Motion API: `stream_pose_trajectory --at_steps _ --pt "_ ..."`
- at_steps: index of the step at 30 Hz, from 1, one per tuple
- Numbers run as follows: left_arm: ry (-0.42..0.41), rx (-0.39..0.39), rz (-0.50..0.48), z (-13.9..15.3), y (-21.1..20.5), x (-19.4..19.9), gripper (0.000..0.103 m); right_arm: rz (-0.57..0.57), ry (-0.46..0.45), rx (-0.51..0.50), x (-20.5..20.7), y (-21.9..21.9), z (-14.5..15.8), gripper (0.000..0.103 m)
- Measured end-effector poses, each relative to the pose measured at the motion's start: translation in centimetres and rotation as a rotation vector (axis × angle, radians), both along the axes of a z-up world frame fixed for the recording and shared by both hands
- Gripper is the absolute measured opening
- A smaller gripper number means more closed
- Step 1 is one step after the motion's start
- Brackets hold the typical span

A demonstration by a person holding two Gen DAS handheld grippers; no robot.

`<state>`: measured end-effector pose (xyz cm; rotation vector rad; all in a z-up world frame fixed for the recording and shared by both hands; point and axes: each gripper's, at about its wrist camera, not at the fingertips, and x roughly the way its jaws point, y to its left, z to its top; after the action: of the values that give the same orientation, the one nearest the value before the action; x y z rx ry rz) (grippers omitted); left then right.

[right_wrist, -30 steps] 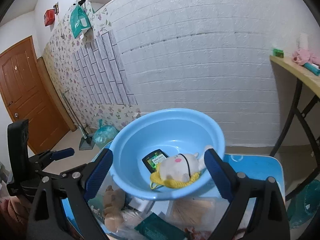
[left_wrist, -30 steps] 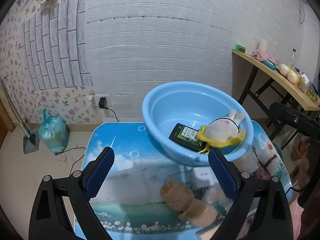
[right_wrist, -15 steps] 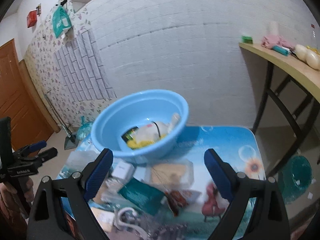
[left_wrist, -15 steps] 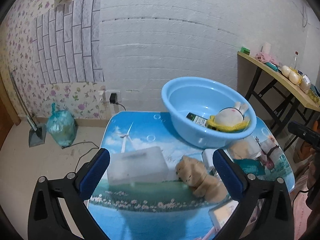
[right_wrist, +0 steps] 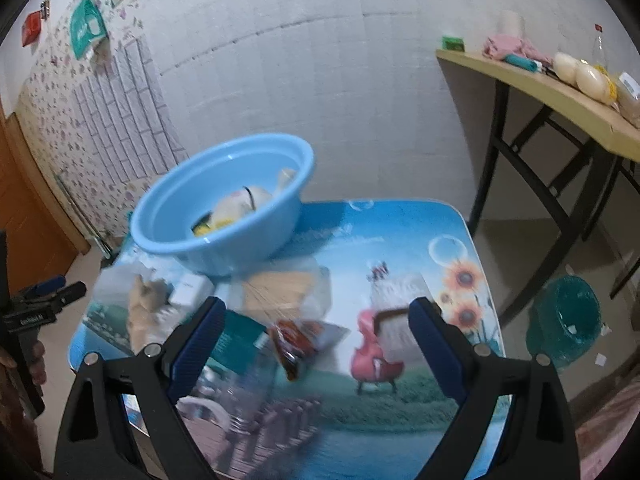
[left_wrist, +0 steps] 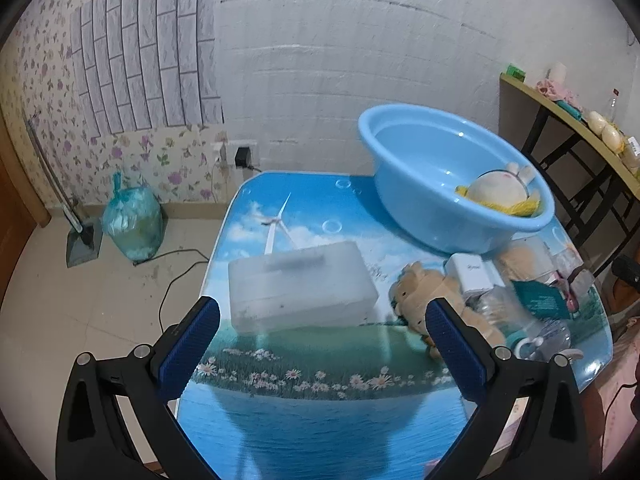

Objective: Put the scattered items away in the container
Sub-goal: 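Grasp the tied floss-pick box with the right gripper while the left grasps the frosted box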

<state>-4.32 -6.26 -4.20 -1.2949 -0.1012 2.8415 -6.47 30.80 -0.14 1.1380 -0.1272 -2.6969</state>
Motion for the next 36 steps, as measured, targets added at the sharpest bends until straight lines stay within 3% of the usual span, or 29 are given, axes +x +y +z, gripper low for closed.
stream_pose_trajectory --at_steps 11,16,28,36 --pt "-0.05 -0.049 0.027 -2.9 -2.1 -0.7 0.103 -0.105 -0.08 0.056 -0.3 3.3 -3.4 0.094" --pt "-0.053 -0.074 0.038 -3.6 -3.2 -1.2 0.103 -0.136 -0.105 0.054 -1.5 4.3 -4.2 0.088" --pt "-0.035 -0.111 -0.097 -4.9 -3.8 -3.7 0.103 -0.119 -0.153 0.061 -4.4 4.5 -5.8 0.088" --pt "0.015 -0.229 -0.191 -5.1 -2.2 -5.7 0.103 -0.109 -0.186 0.082 -5.4 4.1 -6.7 0.088"
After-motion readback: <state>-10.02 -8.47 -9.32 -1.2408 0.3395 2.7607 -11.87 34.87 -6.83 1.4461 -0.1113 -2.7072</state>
